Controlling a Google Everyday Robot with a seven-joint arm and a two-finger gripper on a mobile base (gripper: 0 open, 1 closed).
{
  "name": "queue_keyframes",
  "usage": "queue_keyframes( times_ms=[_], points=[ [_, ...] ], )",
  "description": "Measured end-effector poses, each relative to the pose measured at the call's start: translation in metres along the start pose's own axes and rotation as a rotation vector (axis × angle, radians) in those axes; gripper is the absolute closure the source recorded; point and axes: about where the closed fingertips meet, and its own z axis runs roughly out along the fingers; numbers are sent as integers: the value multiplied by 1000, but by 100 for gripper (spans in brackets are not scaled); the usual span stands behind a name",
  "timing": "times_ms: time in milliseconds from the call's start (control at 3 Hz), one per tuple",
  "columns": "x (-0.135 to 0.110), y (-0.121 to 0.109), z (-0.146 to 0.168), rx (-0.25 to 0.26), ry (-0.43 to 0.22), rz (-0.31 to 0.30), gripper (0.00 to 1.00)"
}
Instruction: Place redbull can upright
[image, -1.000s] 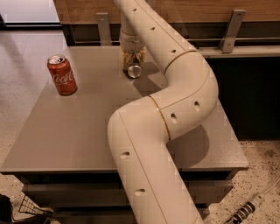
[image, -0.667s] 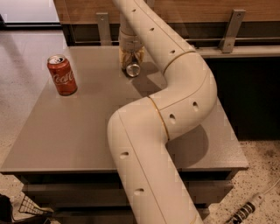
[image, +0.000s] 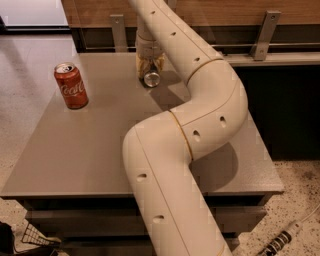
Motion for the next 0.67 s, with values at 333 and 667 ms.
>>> queue_keyframes(
  times_ms=[333,667],
  points=[
    [0,0,0,0,0,0,100],
    [0,0,-1,0,0,0,100]
  ],
)
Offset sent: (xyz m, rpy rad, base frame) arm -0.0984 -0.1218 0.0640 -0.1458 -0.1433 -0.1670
